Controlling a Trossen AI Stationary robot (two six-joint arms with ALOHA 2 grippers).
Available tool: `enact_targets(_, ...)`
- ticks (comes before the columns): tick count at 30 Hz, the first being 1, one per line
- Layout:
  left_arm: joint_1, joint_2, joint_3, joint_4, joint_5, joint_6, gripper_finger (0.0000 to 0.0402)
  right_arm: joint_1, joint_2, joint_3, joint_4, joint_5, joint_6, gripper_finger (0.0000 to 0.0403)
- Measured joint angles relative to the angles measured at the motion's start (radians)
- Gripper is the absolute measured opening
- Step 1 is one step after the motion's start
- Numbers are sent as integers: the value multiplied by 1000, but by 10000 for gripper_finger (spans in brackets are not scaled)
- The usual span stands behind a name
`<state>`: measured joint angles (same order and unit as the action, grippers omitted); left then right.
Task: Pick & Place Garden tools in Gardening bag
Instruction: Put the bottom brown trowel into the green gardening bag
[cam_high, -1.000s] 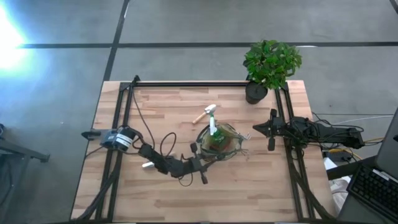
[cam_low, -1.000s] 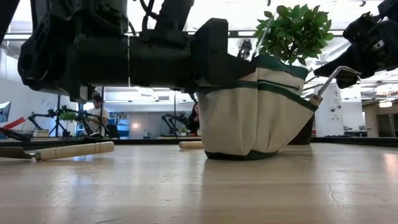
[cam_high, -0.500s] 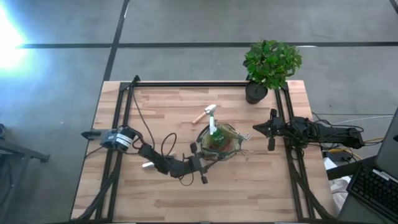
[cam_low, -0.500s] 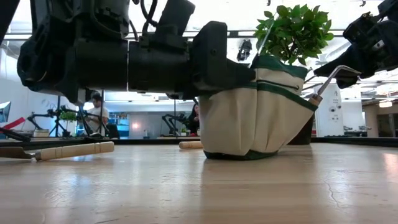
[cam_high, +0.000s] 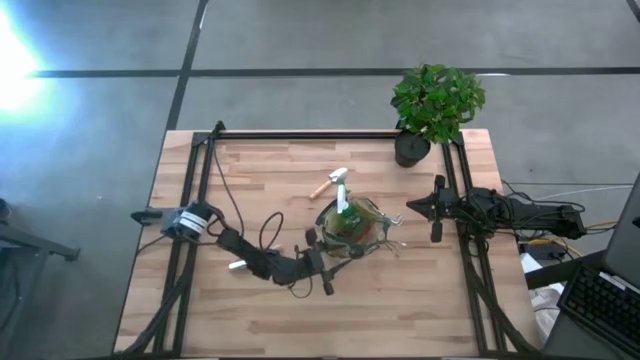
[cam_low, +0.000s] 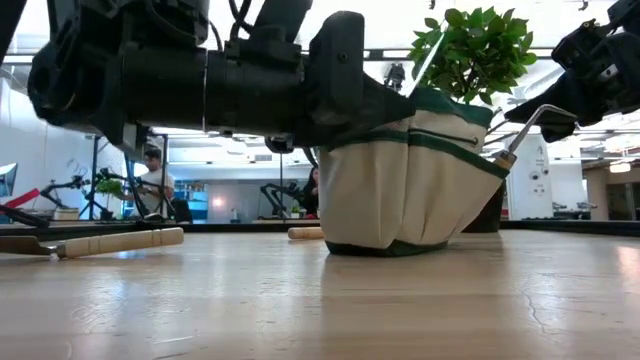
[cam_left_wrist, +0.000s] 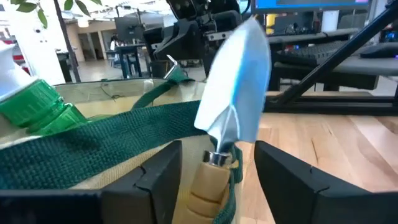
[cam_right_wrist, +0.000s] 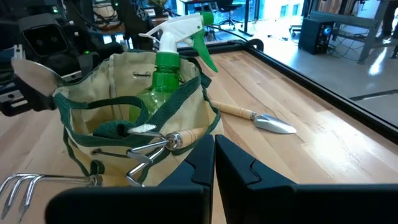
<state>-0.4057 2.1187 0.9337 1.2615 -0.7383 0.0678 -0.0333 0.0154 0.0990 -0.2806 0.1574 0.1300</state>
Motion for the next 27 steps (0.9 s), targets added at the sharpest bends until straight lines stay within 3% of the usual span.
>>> enact_targets(11, -2, -150, 0, -438, 21, -153, 222, 0, 0, 0, 0, 0, 0, 8)
enact_targets(20, -4, -327, 0, -715, 145, -261, 223, 0, 0, 0, 0, 0, 0, 8)
enact_targets(27, -7, -486, 0, -991, 175, -335, 222, 0, 0, 0, 0, 0, 0, 8)
